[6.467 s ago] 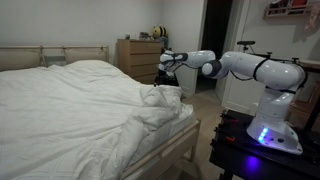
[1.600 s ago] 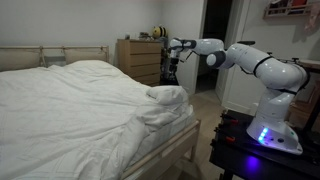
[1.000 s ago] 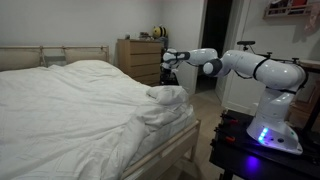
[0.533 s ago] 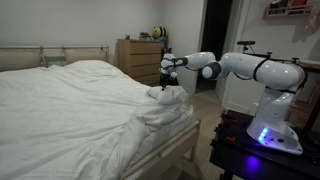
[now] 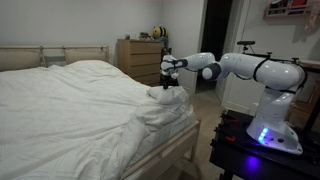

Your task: Completely cover the white blanket over the bed

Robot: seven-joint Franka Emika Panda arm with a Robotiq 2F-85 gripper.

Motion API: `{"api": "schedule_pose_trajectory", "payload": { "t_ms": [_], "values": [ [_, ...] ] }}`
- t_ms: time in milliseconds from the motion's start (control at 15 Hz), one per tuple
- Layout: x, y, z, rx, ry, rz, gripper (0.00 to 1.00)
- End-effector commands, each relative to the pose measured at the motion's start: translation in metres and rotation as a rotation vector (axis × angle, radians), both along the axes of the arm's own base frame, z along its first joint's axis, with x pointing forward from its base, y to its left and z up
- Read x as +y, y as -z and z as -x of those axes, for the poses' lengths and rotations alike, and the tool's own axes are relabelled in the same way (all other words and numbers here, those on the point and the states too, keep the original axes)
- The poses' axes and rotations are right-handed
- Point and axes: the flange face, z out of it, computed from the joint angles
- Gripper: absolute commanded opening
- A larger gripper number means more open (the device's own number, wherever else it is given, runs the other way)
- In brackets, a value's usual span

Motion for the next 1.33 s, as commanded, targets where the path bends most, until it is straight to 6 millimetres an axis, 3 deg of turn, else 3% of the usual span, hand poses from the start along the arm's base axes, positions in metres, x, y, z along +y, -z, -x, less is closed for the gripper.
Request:
{"api": "schedule_pose_trajectory", "payload": {
  "t_ms": [0,267,400,733,1267],
  "values": [
    [-0.003,-0.004,0.008,0.070,0.078,-0.006,0.42],
    [-0.008,-0.006,0.017,0.125,0.144,-0.041,0.12],
    [-0.011,-0.009,0.022,0.154,0.169,-0.060,0.01],
    [-0.021,-0.028,0.039,0.240,0.215,-0.130,0.00],
    [-0.029,-0.088,0.058,0.316,0.218,-0.238,0.00]
  ]
}}
